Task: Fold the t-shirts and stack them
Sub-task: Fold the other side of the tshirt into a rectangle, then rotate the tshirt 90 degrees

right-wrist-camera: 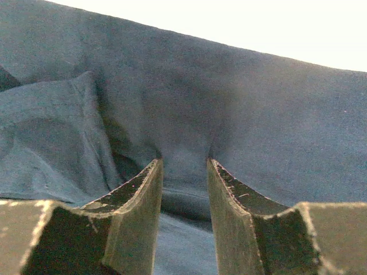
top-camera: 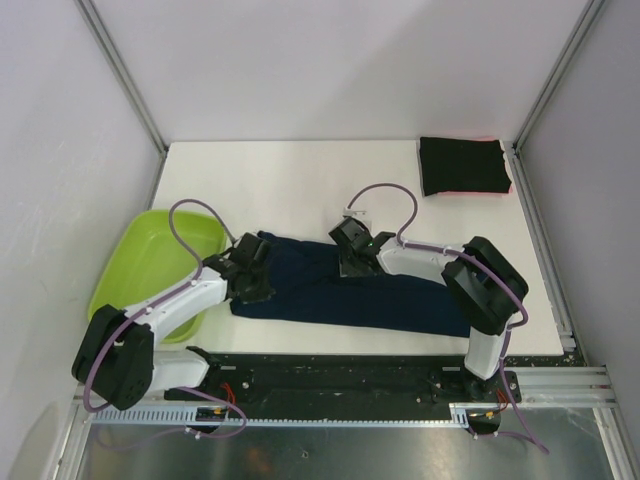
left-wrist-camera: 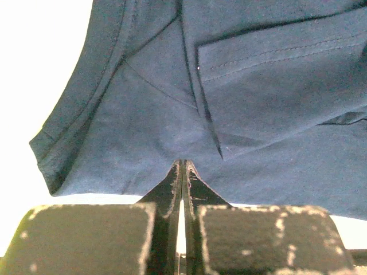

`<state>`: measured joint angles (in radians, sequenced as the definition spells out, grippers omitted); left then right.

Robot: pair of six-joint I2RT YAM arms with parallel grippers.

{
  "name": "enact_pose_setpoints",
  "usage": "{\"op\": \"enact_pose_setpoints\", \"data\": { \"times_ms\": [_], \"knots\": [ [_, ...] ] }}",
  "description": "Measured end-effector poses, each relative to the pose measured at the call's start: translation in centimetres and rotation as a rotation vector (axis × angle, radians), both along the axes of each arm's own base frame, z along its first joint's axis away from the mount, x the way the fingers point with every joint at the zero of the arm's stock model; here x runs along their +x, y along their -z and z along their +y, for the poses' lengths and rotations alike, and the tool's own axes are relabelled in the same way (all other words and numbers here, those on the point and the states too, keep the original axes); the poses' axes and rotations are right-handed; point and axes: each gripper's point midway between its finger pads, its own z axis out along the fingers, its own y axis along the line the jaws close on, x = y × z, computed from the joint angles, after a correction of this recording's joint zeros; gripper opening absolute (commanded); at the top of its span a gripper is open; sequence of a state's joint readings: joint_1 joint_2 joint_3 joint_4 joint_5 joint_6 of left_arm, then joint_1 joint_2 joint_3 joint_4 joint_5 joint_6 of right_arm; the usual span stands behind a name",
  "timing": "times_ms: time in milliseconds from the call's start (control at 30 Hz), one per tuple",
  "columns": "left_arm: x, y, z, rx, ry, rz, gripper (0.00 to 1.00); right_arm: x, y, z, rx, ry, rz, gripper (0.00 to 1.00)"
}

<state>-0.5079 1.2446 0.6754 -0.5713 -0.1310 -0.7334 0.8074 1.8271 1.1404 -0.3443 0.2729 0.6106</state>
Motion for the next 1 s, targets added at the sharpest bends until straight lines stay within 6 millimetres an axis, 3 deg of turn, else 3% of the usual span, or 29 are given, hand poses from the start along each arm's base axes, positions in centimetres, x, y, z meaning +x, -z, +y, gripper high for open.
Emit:
{"op": "enact_pose_setpoints", "data": {
  "times_ms": [200, 433, 600, 733, 833, 1000],
  "knots": [
    [-0.3, 0.0, 0.0, -0.002, 0.001, 0.015, 0.17, -0.3, 0.0, -0.3, -0.001, 0.000, 0.001, 0.41],
    [0.3, -1.3, -0.3, -0.084, -0.094, -0.010, 0.27, 0.3, -4.7, 0.4, 0.063, -0.041, -0.093, 0.34],
    [-0.1, -2.5, 0.0, -0.159, -0.201, -0.064, 0.31, 0.4, -6.2, 2.2, 0.074, -0.132, -0.138, 0.27],
    [-0.8, -2.1, 0.6, -0.185, -0.279, -0.072, 0.33, 0.1, -5.9, 5.0, 0.072, -0.232, -0.142, 0.23],
    [-1.5, -1.3, 1.0, -0.190, -0.333, -0.054, 0.36, -0.5, -4.6, 6.7, 0.066, -0.296, -0.122, 0.21],
    [-2.0, -0.6, 1.6, -0.191, -0.415, -0.035, 0.39, -1.7, -1.7, 7.2, 0.038, -0.353, -0.057, 0.21]
  ]
}}
